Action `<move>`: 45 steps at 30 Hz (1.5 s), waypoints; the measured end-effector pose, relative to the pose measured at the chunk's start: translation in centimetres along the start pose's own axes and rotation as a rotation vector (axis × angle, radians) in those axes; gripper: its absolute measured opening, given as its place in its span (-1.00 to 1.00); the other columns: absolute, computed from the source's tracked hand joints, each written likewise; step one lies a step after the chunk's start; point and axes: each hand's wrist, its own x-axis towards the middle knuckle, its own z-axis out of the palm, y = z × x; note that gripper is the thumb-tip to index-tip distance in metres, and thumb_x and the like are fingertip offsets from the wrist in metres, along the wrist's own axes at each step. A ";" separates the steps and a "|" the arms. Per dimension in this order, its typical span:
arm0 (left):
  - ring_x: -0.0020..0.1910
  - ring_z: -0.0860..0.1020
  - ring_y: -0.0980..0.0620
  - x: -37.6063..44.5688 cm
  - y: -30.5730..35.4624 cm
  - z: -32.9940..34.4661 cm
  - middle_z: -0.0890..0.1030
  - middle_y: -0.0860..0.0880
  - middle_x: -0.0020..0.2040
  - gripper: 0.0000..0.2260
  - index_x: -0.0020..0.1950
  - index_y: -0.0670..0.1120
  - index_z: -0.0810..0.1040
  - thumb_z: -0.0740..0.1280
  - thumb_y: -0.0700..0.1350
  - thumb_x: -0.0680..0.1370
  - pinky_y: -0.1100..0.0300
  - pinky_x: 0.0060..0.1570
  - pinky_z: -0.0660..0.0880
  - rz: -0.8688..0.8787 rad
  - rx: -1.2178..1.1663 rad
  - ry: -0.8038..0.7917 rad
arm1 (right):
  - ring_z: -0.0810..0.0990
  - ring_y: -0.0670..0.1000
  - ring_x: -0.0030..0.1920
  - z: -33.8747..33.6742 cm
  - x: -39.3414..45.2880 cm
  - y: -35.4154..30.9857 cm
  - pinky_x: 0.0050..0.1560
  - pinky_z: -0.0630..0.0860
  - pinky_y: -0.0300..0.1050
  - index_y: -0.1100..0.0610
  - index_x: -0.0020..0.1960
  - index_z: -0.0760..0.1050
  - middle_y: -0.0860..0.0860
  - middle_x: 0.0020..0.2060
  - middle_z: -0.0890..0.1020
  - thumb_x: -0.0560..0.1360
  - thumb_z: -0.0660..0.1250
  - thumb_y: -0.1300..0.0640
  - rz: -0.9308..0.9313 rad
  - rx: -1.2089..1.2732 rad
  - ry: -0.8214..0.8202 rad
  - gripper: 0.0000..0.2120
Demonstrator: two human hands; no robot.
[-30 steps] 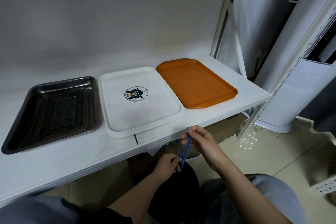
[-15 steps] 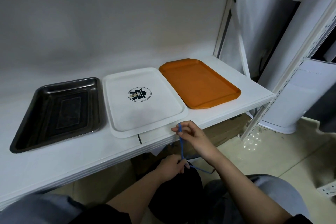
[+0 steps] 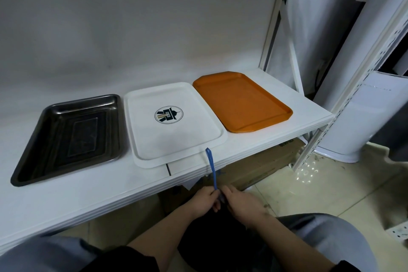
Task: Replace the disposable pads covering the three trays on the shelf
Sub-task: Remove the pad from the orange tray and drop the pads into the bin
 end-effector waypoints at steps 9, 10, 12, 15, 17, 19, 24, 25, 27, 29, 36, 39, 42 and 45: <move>-0.34 0.46 0.13 0.1 -0.2 -0.9 0.50 -0.01 -0.32 -0.64 -0.17 -0.06 0.53 0.02 -0.13 0.69 0.33 -0.19 0.41 -0.034 -0.046 0.027 | 0.58 0.10 0.04 -2.0 0.0 2.1 -0.10 0.41 -0.08 0.03 0.06 0.52 0.08 -0.01 0.63 0.63 0.01 -0.14 0.031 0.036 -0.045 -0.63; -0.35 0.46 0.14 0.1 -0.3 -1.0 0.50 -0.01 -0.32 -0.64 -0.17 -0.08 0.54 0.02 -0.14 0.69 0.37 -0.22 0.42 -0.042 -0.088 0.034 | 0.58 0.09 0.02 -2.0 -0.1 2.4 -0.12 0.40 -0.08 0.03 0.02 0.53 0.07 -0.04 0.64 0.62 0.03 -0.15 0.046 0.064 -0.048 -0.63; -0.35 0.47 0.13 0.0 -0.4 -1.1 0.51 -0.03 -0.32 -0.64 -0.17 -0.11 0.55 0.04 -0.15 0.68 0.42 -0.27 0.43 -0.060 -0.149 0.044 | 0.57 0.03 -0.08 -2.1 -0.6 3.0 -0.15 0.39 -0.08 0.00 -0.15 0.51 0.02 -0.19 0.61 0.61 0.07 -0.17 0.092 0.164 -0.077 -0.63; -0.36 0.48 0.13 0.1 -0.4 -1.1 0.53 -0.04 -0.31 -0.69 -0.14 -0.17 0.56 0.09 -0.19 0.67 0.42 -0.29 0.45 -0.076 -0.211 0.071 | 0.40 -0.12 -0.39 -1.8 -1.0 3.7 -0.26 0.29 -0.09 -0.03 -0.44 0.36 -0.09 -0.48 0.40 0.59 0.17 -0.14 0.169 0.473 -0.078 -0.56; -0.38 0.50 0.14 0.1 -0.2 -0.9 0.54 -0.05 -0.29 -0.76 -0.03 -0.25 0.57 0.13 -0.21 0.65 0.41 -0.28 0.47 -0.076 -0.238 0.077 | 0.27 -0.15 -0.52 -1.6 -1.2 3.7 -0.35 0.21 -0.15 0.02 -0.50 0.27 -0.11 -0.59 0.31 0.60 0.19 -0.07 0.215 0.772 -0.083 -0.49; -0.34 0.52 0.14 0.2 -0.3 -0.8 0.55 -0.07 -0.26 -0.79 0.08 -0.31 0.56 0.17 -0.25 0.63 0.39 -0.24 0.50 -0.055 -0.244 0.075 | 0.23 -0.13 -0.59 -1.3 -1.6 3.6 -0.43 0.17 -0.21 0.02 -0.56 0.27 -0.11 -0.67 0.29 0.64 0.12 0.01 0.231 0.965 -0.130 -0.43; -0.27 0.58 0.15 0.0 -0.5 -1.1 0.61 -0.02 -0.22 -0.85 0.05 -0.33 0.60 0.31 -0.28 0.56 0.39 -0.21 0.52 0.018 -0.208 0.046 | 0.20 -0.05 -0.56 -1.2 -1.9 3.4 -0.39 0.19 -0.15 0.01 -0.63 0.29 -0.09 -0.67 0.30 0.64 0.02 0.08 0.220 1.018 -0.355 -0.37; -0.28 0.59 0.17 0.0 -0.4 -1.1 0.62 -0.01 -0.21 -0.85 0.04 -0.33 0.61 0.34 -0.28 0.54 0.38 -0.20 0.53 0.018 -0.207 0.046 | 0.20 -0.05 -0.54 -1.1 -1.9 3.4 -0.38 0.20 -0.14 0.01 -0.63 0.29 -0.09 -0.66 0.31 0.62 0.02 0.10 0.213 0.980 -0.399 -0.39; -0.30 0.60 0.19 0.0 -0.4 -1.2 0.64 0.00 -0.20 -0.90 -0.01 -0.27 0.64 0.37 -0.28 0.52 0.36 -0.16 0.55 0.015 -0.191 0.028 | 0.22 -0.06 -0.55 -0.9 -1.8 3.3 -0.38 0.20 -0.16 0.02 -0.61 0.30 -0.09 -0.65 0.32 0.57 0.05 0.13 0.235 0.931 -0.467 -0.45; -0.27 0.62 0.18 0.0 -0.5 -1.5 0.65 -0.01 -0.17 -0.93 -0.10 -0.17 0.66 0.39 -0.28 0.51 0.33 -0.10 0.56 0.018 -0.172 0.001 | 0.23 -0.08 -0.55 -0.6 -1.6 3.1 -0.40 0.20 -0.19 0.02 -0.52 0.30 -0.11 -0.64 0.33 0.56 0.10 0.11 0.279 0.865 -0.514 -0.54; -0.36 0.61 0.21 -0.6 -0.5 -1.6 0.62 -0.05 -0.25 -0.87 -0.21 -0.12 0.56 0.43 -0.31 0.46 0.37 -0.21 0.53 0.051 -0.101 0.058 | 0.36 -0.10 -0.48 -0.9 -1.5 3.6 -0.39 0.32 -0.28 0.05 -0.37 0.44 -0.06 -0.53 0.44 0.65 0.04 -0.06 0.331 0.666 -0.627 -0.53; -0.33 0.60 0.19 -0.7 -0.3 -1.5 0.59 -0.05 -0.26 -0.83 -0.22 -0.09 0.50 0.45 -0.30 0.45 0.36 -0.22 0.52 0.099 -0.015 0.022 | 0.46 -0.07 -0.28 0.2 -0.8 3.1 -0.21 0.37 -0.18 -0.09 -0.32 0.40 -0.13 -0.40 0.48 0.63 0.10 -0.04 0.330 0.515 -0.294 -0.64; -0.31 0.54 0.22 -0.6 -0.1 -1.3 0.55 0.03 -0.28 -0.77 -0.26 -0.01 0.47 0.46 -0.26 0.44 0.39 -0.24 0.47 0.146 0.120 0.013 | 0.52 -0.06 0.01 2.0 0.8 1.9 0.03 0.43 -0.16 -0.16 -0.12 0.50 -0.10 -0.07 0.58 0.53 0.27 0.13 0.202 0.584 0.085 -0.82; -0.35 0.47 0.27 -0.7 -0.4 -1.3 0.51 0.06 -0.30 -0.73 -0.28 0.04 0.44 0.45 -0.26 0.43 0.37 -0.24 0.44 0.233 0.217 0.057 | 0.53 0.04 0.04 3.2 1.8 0.8 0.08 0.41 -0.14 0.08 0.03 0.61 0.08 -0.01 0.60 0.42 0.28 0.22 0.040 0.587 0.040 -0.77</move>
